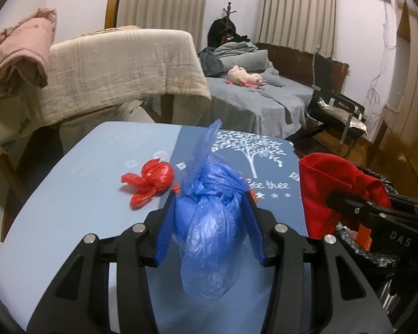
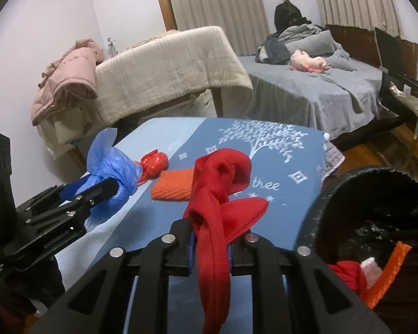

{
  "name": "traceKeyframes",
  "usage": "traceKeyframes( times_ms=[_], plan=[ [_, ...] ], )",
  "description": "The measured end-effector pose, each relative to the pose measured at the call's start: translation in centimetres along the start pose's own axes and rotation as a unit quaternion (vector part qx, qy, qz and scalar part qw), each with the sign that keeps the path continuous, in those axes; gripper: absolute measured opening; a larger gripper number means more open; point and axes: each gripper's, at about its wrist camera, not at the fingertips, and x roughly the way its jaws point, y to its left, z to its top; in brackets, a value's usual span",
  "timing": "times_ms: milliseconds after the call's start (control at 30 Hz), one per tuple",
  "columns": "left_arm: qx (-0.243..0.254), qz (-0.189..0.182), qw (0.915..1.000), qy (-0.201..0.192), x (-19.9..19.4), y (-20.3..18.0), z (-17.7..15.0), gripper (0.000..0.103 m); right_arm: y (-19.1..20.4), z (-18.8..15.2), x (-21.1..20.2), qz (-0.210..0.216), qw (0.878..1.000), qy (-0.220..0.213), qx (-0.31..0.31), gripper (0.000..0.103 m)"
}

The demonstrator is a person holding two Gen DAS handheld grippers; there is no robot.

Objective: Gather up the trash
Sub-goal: 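Carry the blue bag with the left tool while the right tool carries the red cloth to the bin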

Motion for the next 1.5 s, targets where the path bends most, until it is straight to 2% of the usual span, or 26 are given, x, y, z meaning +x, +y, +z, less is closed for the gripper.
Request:
traceKeyframes(
  times_ms=[767, 1500],
  plan=[
    [0.048, -0.064, 0.9964, -0.027, -2.5, -8.2, 1.8, 0.047, -5.8, -0.5, -7.2, -0.051, 0.996, -0.060, 0.043, 0.016],
    [0.113, -0.154, 0.9809, -0.034, -1.8, -18.0, 1.9, 0.048, -12.2, -2.0, -12.4, -0.129, 0.985, -0.087, 0.072, 0.016]
  ],
)
